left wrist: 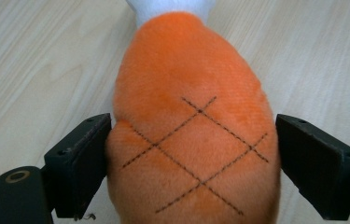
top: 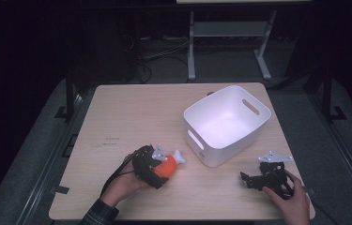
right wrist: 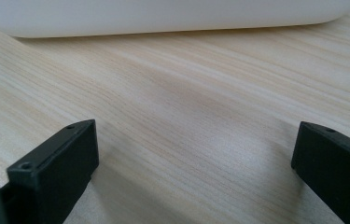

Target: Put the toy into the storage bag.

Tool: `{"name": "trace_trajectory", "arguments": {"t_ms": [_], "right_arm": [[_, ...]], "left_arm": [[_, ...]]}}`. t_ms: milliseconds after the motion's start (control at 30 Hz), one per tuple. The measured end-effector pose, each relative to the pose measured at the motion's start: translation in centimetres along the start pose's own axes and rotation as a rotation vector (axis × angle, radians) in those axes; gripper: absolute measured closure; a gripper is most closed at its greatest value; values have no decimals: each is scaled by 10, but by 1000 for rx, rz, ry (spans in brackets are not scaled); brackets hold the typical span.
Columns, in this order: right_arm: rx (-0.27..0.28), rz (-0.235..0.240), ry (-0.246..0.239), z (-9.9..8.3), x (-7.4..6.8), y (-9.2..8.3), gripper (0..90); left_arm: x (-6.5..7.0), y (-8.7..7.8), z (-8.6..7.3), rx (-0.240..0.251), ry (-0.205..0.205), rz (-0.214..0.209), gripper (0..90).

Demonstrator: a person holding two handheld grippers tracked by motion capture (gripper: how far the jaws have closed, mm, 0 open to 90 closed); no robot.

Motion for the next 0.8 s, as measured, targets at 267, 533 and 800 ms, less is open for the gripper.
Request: {"name": "trace_trajectory", "arguments": {"t_ms": [267,533,800], "right_arm": [[0,0,0,0,0,0,2],[0,0,0,0,0,0,2],[0,0,0,0,0,0,2]], "left_arm": [[-2,7,-3,-14,-11,-7,130],[-3,6,-3,3,-25,-25,180],[-6,1,-4,25,-33,-28,223]]}}
Point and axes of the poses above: each handheld gripper's, and its own axes: y roughly forward along the jaws, z roughly out of its top, x roughly to its right, the point moved 6 cm from there along y, roughly forward along the jaws, and after that the axes turned 13 degrees about -z, right-handed, at the moved point
